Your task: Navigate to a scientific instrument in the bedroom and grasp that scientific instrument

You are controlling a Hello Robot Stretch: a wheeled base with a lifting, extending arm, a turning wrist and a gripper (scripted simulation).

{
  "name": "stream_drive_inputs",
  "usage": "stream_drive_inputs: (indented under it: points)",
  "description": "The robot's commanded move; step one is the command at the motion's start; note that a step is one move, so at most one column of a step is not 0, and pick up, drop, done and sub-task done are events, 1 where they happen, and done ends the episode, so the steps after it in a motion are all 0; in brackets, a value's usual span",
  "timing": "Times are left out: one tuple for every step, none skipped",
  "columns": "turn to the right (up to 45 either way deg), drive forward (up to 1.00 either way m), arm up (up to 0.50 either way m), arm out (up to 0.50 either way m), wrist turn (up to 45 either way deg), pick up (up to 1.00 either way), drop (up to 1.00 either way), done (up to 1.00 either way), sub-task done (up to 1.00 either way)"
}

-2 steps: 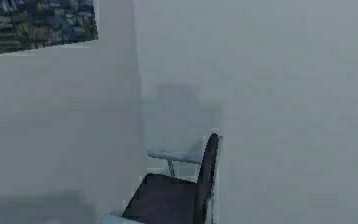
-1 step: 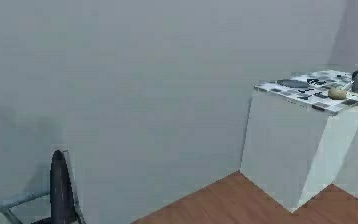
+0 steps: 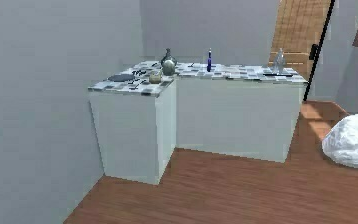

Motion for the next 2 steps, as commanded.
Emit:
stream_drive_inputs:
  points:
    - [30.0, 0.0, 0.0, 0.0, 0.0, 0.0, 0.0, 0.0, 0.0]
    - [0.0, 0.45, 0.0, 0.0, 0.0, 0.0, 0.0, 0.0, 0.0]
